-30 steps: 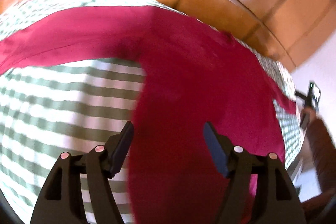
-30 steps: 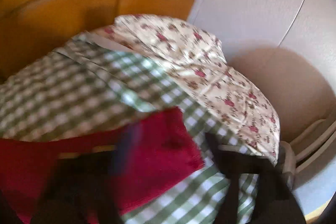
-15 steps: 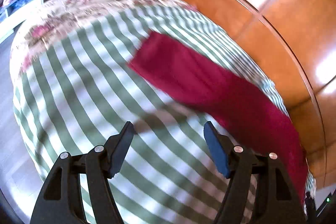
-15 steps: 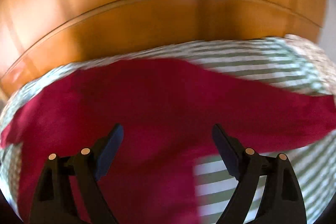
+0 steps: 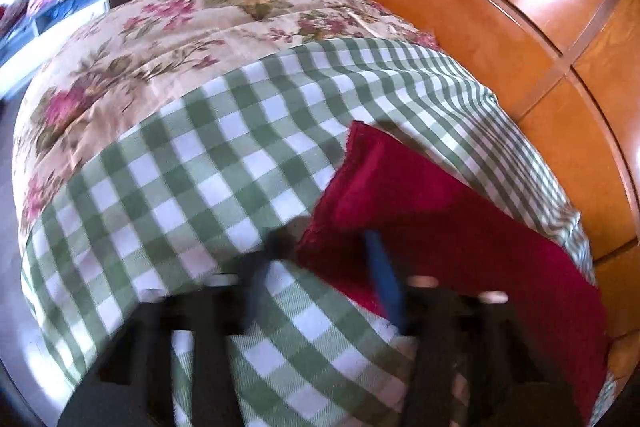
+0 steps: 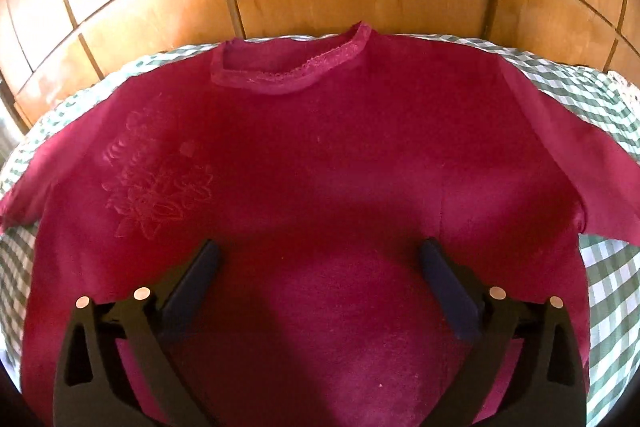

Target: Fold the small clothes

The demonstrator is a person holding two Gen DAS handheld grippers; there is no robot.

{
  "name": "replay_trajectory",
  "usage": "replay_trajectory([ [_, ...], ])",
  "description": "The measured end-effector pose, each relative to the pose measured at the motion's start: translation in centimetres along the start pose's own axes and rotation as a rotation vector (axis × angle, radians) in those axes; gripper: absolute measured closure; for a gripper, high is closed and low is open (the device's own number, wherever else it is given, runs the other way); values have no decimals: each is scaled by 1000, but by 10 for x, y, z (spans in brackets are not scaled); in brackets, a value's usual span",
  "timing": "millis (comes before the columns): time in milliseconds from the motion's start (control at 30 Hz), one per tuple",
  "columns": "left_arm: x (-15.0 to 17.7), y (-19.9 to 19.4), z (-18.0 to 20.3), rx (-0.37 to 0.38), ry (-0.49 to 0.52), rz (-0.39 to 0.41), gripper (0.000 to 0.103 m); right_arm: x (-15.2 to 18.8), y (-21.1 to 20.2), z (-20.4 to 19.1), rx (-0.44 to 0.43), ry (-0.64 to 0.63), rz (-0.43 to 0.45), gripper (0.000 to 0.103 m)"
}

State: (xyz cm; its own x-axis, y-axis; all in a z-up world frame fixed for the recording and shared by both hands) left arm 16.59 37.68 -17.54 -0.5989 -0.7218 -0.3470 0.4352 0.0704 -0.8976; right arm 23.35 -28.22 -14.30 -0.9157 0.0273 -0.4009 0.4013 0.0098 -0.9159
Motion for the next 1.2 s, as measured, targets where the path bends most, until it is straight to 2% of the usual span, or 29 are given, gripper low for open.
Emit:
replay_trajectory([
  [67,-2,-5,6,-5,39,18,91,0,1,0,21,-9,-4,3],
  [133,-12,-30,11,4,66,111,92,-1,2,0,35,-13,-8,3],
  [233,-18,-57,9,-49,103,204,93,-1,4,0,47,-18,-11,3],
  [300,-15,-40,5,-120,138,168,93,-2,5,-1,66,-28,-11,3],
  [400,-2,5,-3,-195,158,55,91,-2,5,-1,72,-31,-4,3],
  [467,-2,6,-4,-217,152,91,87,-1,4,-1,71,-30,2,3],
  [500,-1,2,-4,-223,137,96,78,-1,4,-1,72,-31,4,3],
  [533,0,-2,-4,-217,121,101,69,-1,4,0,72,-31,6,3],
  [567,3,-9,0,-192,104,113,54,-1,5,0,71,-31,7,3],
  [600,6,-22,9,-144,101,155,48,-1,5,0,71,-30,7,3],
  [667,15,-43,30,-141,161,230,42,0,4,0,70,-29,9,3],
  [700,18,-49,38,-137,187,246,41,0,4,0,69,-29,10,3],
  [767,35,-65,63,-79,239,274,41,-1,4,0,69,-30,11,3],
  [867,73,-86,110,2,341,294,38,-1,4,0,68,-30,11,3],
  [1067,141,-104,192,120,520,268,27,-1,4,0,65,-29,13,3],
  [1200,180,-112,232,161,622,260,17,-1,4,0,59,-25,15,3],
])
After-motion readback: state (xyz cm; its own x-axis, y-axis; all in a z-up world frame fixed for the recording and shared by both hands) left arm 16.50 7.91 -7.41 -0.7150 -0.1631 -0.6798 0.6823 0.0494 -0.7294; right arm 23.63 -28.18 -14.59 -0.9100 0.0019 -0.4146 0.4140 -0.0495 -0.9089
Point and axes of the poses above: each gripper's, at about its wrist camera, not at the fingertips, and y roughly the way its jaws point, z to its right, x to its underside, the point moved 10 cm from there along y, roughly the way its jaws point, and after that the axes turned 9 degrees about -z, right-handed, at the moved point
